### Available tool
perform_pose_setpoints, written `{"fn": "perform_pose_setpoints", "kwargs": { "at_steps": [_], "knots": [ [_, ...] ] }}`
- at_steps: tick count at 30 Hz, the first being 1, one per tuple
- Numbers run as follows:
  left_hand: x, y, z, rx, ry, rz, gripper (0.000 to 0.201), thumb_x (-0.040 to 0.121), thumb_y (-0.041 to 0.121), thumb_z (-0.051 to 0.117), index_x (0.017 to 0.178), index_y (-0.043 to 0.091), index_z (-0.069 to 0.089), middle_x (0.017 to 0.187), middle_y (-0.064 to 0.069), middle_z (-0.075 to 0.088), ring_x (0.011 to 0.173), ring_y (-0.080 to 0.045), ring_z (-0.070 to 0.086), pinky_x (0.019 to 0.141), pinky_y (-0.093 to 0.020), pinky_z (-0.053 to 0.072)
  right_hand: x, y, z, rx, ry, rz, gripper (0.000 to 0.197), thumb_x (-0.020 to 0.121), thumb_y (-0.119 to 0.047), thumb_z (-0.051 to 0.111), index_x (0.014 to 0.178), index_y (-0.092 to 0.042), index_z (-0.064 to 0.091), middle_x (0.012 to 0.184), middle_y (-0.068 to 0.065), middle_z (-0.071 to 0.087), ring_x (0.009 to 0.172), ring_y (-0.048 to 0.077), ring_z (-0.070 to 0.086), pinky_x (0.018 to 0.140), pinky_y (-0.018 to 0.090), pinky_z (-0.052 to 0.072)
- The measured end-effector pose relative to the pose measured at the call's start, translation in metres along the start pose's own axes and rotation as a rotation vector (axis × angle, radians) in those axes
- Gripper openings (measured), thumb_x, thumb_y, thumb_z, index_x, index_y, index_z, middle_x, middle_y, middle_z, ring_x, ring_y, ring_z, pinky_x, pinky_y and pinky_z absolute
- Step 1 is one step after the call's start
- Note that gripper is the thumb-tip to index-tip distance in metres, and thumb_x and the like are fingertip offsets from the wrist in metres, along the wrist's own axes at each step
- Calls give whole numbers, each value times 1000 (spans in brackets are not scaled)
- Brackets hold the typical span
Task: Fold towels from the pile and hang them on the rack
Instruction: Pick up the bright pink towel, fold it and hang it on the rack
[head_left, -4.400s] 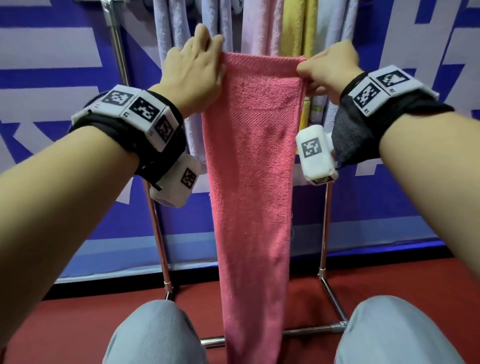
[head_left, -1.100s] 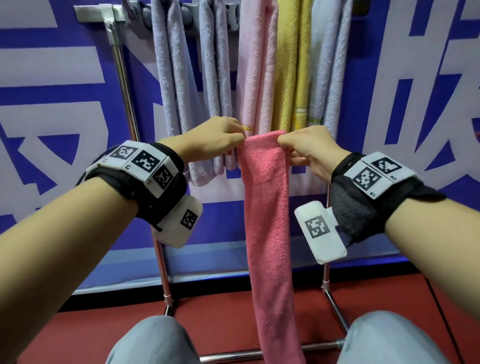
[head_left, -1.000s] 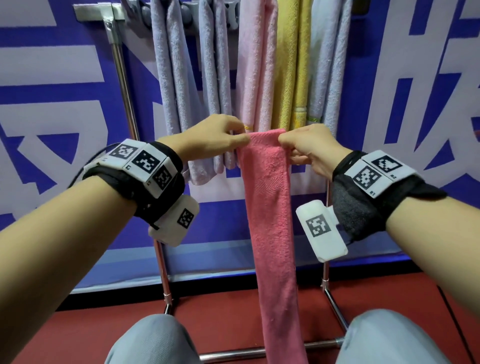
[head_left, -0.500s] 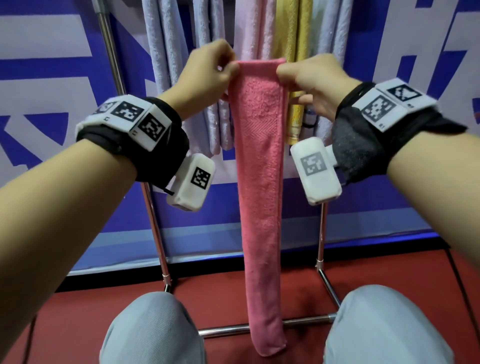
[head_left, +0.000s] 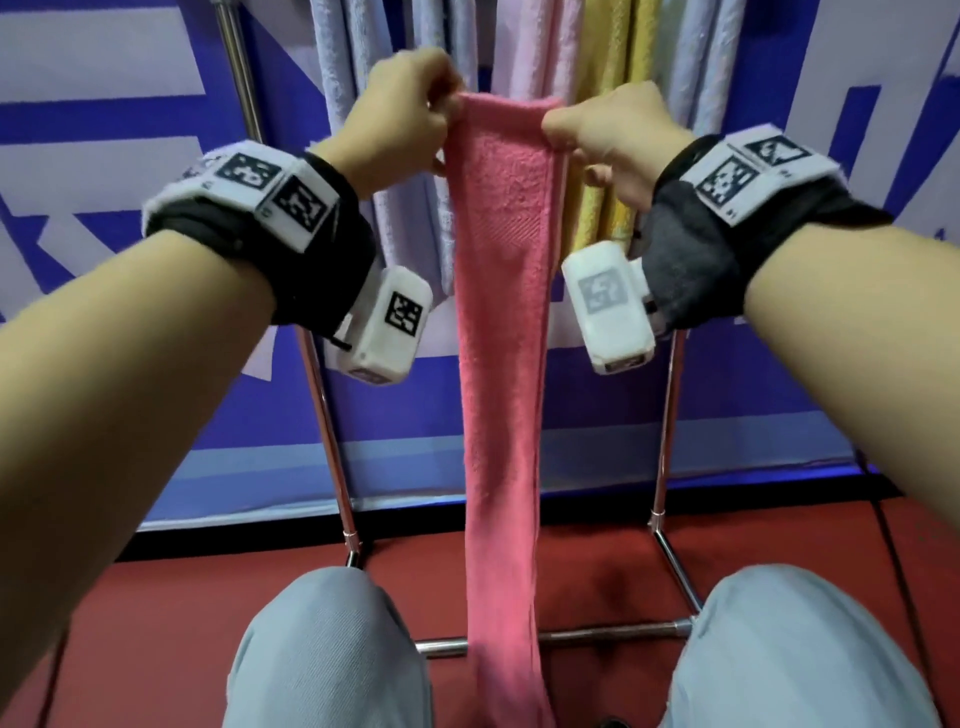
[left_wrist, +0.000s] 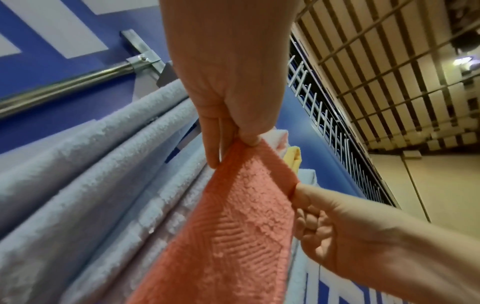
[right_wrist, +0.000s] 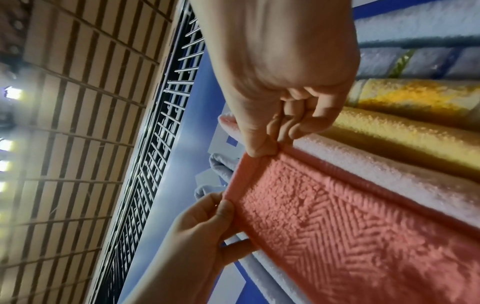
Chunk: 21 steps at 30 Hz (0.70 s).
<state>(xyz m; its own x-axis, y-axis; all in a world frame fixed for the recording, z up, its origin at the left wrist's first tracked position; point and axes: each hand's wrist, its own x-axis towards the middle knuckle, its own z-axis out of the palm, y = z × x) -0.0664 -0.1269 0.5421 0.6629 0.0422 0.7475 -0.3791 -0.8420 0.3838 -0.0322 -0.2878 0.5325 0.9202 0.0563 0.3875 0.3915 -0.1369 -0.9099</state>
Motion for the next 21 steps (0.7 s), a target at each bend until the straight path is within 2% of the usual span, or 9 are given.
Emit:
{"fn": "perform_pose_setpoints", "kwargs": {
  "at_steps": [3,6,8,10,11,14,15,18,21],
  "knots": [
    [1,-1,-4,20,11,11,16,95,1,42,102,3,56,83,3,48,68,-9,59,50,-19,56,0,-2,1,19,-15,-19,15,71,-6,66,86,-7,64,78,2,57,55,6,44,41,14,35],
    [-1,-1,-5,25,28,-5,23,92,-1,41,80,18,46,80,5,47,64,-6,56,47,-18,54,0,-1,2,35,-50,-26,8,73,-1,64,75,-8,62,72,-2,58,48,2,46,42,13,38],
    [-3,-1,-5,14,26,-26,28,89,1,41,77,26,39,78,7,47,62,-7,53,52,-26,56,-1,-1,5,71,-61,-31,11,73,3,63,72,-7,60,65,-2,57,36,-2,46,40,12,40],
    [-9,2,-3,19,-23,-37,12,89,10,46,89,21,43,84,4,50,67,-9,51,63,-30,54,-3,1,9,101,-64,-33,12,73,6,62,76,-5,60,63,0,55,32,-1,44,41,13,42],
    [-11,4,-2,46,-52,-33,11,89,15,49,98,19,45,91,3,52,73,-10,50,66,-27,50,-3,1,10,108,-65,-34,14,73,6,60,82,-4,60,62,0,54,34,0,43,42,14,43],
    [-14,10,1,168,-122,-4,29,88,21,53,115,11,52,100,0,53,87,-12,49,61,-17,40,-4,2,13,99,-72,-42,20,73,5,57,90,-4,60,65,0,54,42,1,45,46,15,47],
    [-14,11,2,212,-132,11,29,89,21,53,115,8,54,99,-2,55,88,-14,49,59,-21,37,-4,2,13,92,-77,-48,19,72,5,58,89,-5,61,65,-1,54,45,2,47,48,15,48],
    [-14,18,2,324,-135,55,25,89,13,49,108,2,61,100,-15,62,90,-23,54,68,-23,34,-6,4,13,47,-74,-82,14,70,4,59,79,-6,63,65,0,53,49,4,46,46,17,43],
    [-13,23,2,336,-96,63,26,87,8,48,106,1,64,104,-17,65,97,-29,58,69,-23,35,-8,7,12,12,-73,-134,17,71,4,60,61,-11,58,60,1,50,46,6,44,42,19,35]
  ]
}}
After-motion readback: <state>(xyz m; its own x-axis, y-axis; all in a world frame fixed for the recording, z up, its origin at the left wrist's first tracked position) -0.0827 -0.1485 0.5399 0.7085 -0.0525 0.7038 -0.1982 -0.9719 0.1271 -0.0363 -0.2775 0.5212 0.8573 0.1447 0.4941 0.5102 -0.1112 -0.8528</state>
